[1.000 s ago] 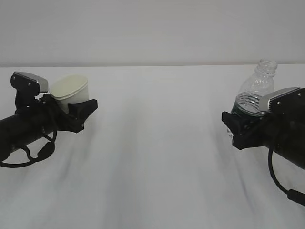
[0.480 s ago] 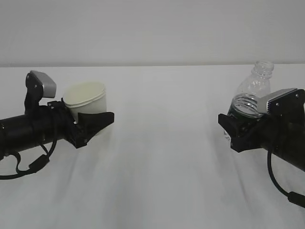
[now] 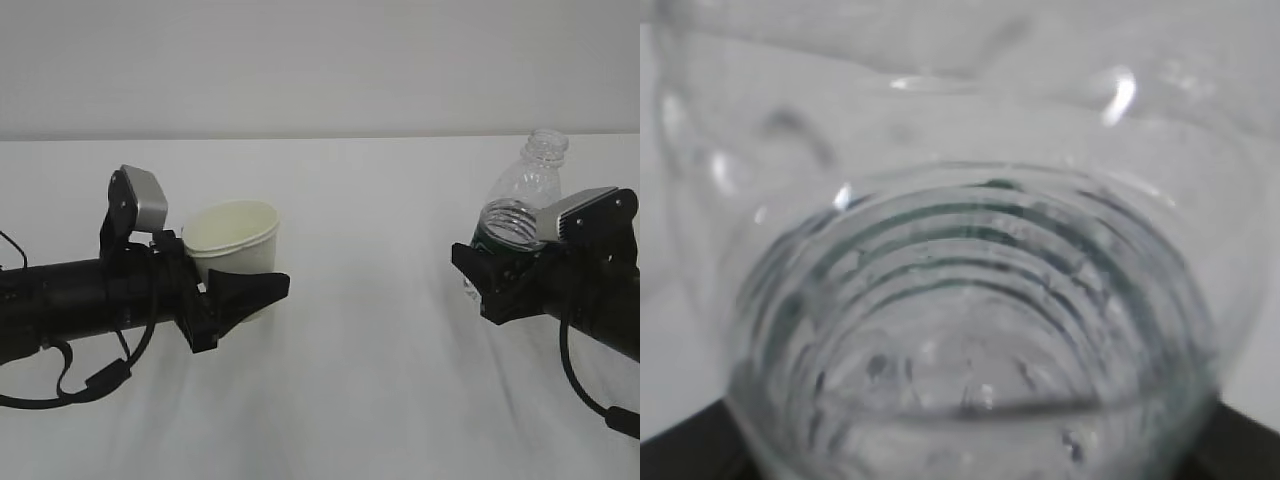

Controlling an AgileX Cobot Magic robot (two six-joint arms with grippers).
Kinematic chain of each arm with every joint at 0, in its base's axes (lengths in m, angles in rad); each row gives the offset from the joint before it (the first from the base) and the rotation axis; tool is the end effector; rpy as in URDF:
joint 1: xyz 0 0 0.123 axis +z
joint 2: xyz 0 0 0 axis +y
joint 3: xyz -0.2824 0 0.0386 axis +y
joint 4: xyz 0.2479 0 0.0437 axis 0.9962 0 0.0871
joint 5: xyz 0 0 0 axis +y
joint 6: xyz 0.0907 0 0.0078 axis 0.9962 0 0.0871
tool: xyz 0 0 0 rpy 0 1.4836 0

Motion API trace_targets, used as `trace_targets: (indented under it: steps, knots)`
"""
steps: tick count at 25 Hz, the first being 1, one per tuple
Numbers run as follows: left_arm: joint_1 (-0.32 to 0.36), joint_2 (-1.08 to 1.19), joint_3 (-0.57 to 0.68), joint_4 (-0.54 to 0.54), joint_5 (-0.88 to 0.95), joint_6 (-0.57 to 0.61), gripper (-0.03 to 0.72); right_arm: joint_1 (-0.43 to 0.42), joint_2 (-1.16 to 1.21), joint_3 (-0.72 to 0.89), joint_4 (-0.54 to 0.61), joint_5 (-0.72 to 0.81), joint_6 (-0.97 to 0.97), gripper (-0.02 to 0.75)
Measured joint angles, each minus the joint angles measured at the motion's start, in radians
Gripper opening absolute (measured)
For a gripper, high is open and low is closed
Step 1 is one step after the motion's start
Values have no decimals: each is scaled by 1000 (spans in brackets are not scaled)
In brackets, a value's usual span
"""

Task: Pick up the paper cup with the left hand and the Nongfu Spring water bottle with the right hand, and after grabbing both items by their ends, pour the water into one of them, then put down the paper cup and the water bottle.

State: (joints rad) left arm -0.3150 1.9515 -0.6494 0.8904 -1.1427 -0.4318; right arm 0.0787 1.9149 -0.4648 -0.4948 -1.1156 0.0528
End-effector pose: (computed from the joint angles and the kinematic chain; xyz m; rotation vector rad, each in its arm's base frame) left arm 0.2755 -0.1574 0.1260 0.8624 1.6428 -0.9092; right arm 0.2796 0.0610 0.1106 -0.5359 1.7756 0.3409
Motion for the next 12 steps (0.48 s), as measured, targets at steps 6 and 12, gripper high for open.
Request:
trace_targets:
  steps: [6, 12]
  knots:
    - [-57, 0, 0, 0, 0, 0, 462, 0, -1, 0, -13, 0, 2, 492]
    - [-103, 0, 0, 0, 0, 0, 462, 0, -33, 0, -34, 9, 2, 492]
